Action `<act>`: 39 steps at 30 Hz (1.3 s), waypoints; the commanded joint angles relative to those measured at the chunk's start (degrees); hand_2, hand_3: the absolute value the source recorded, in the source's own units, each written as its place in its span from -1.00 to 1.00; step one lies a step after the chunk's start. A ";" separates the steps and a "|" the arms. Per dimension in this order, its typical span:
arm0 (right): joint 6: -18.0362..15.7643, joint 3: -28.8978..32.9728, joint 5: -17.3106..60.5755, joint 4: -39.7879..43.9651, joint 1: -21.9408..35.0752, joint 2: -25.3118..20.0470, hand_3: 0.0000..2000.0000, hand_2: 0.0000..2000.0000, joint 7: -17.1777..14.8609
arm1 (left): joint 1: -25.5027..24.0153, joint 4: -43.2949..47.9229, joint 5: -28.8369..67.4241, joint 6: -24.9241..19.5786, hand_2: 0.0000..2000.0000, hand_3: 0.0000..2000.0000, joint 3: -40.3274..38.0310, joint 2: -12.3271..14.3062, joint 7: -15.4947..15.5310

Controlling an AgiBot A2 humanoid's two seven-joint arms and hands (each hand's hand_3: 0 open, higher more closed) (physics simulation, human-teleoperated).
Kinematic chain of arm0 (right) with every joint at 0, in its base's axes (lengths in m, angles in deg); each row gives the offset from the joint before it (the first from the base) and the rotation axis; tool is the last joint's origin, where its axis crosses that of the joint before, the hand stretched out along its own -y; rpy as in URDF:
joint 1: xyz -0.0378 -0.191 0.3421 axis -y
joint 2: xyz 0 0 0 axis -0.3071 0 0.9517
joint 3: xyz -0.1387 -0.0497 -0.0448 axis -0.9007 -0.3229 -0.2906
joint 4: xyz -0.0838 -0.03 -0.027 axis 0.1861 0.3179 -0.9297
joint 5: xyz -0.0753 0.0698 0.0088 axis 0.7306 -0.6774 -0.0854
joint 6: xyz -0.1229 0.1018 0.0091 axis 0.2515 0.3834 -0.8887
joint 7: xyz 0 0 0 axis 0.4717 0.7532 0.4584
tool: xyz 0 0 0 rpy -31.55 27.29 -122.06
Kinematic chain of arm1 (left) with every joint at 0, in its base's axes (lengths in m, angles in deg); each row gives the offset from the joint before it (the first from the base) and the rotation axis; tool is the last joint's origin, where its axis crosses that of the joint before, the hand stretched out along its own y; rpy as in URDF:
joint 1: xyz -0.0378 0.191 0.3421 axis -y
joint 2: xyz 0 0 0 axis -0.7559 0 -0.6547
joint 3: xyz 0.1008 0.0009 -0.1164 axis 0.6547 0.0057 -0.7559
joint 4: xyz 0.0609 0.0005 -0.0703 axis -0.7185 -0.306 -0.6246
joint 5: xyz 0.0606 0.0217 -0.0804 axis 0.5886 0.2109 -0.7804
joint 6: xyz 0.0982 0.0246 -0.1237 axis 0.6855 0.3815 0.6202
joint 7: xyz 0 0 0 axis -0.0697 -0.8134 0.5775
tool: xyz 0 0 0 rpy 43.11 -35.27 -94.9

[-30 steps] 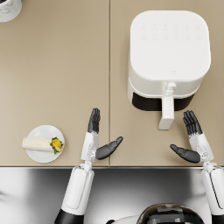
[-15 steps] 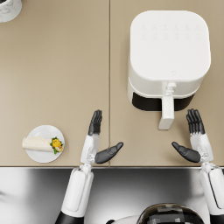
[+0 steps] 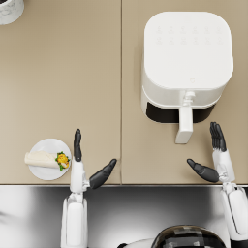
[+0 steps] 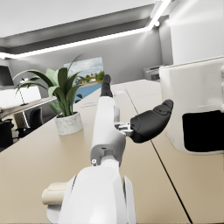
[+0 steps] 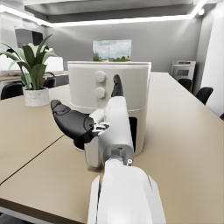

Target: Pick up the chicken rolls and place it into the air fryer

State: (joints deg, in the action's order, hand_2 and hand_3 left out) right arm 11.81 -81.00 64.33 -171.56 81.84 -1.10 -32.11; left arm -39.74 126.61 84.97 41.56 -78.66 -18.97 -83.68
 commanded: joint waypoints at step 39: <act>0.01 -0.83 1.19 4.51 0.09 -5.35 -1.00 -1.00 0.01 | 0.13 -15.36 93.67 -26.21 -1.00 -1.00 -16.36 -0.58 10.75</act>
State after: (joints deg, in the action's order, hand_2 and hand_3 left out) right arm 11.81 -81.92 65.52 -167.01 81.59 -6.42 -32.11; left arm -40.03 112.04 178.99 15.37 -96.02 -19.31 -72.97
